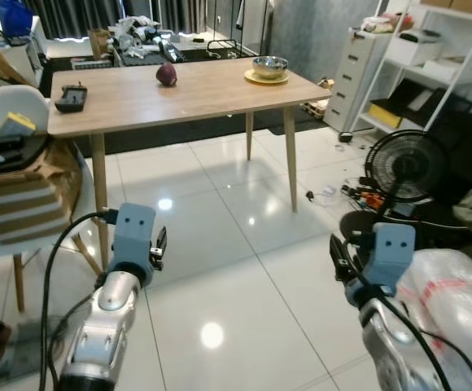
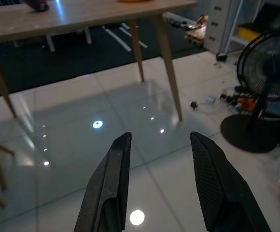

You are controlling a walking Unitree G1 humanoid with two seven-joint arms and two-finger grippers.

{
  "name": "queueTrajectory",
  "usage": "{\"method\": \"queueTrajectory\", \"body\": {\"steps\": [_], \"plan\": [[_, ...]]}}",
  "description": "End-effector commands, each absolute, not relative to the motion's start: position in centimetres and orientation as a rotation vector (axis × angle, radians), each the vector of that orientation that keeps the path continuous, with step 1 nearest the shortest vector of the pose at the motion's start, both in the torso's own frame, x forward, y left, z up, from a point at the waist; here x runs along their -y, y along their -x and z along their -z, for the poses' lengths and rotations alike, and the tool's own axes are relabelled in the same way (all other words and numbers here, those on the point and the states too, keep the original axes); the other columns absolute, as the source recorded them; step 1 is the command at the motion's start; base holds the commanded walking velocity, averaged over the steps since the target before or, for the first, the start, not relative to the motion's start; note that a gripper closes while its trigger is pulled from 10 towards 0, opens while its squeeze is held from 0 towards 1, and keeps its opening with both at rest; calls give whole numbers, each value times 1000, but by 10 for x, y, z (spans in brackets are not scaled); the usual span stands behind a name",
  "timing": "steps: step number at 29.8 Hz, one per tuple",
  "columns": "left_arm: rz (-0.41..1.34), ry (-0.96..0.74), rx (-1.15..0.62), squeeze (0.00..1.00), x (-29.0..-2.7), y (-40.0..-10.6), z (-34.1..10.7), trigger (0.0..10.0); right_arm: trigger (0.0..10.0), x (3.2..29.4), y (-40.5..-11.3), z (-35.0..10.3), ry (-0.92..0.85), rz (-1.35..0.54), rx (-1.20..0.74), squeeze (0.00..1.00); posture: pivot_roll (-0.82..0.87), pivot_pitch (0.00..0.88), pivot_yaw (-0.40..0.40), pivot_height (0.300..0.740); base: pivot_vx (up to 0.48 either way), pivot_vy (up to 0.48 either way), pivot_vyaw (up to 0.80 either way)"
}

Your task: Setting the table

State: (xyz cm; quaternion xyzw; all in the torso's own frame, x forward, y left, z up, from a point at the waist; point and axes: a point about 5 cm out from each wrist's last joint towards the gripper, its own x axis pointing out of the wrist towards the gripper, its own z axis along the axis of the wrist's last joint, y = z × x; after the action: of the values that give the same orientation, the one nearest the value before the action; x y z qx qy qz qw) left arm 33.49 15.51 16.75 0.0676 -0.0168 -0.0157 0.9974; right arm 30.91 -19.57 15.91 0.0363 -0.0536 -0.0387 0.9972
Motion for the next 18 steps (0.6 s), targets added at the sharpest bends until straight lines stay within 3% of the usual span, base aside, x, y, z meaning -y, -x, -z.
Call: {"method": "queueTrajectory", "body": {"steps": [1,18], "plan": [[13,-148,15,0,-162,-334,-163,10000,10000,195,-309,-158,-70,84,108,0,97,57,33,740,480,0,0],[14,-149,30,0,-162,-335,-167,10000,10000,189,-311,-158,-78,70,115,0,107,56,31,740,480,0,0]]}}
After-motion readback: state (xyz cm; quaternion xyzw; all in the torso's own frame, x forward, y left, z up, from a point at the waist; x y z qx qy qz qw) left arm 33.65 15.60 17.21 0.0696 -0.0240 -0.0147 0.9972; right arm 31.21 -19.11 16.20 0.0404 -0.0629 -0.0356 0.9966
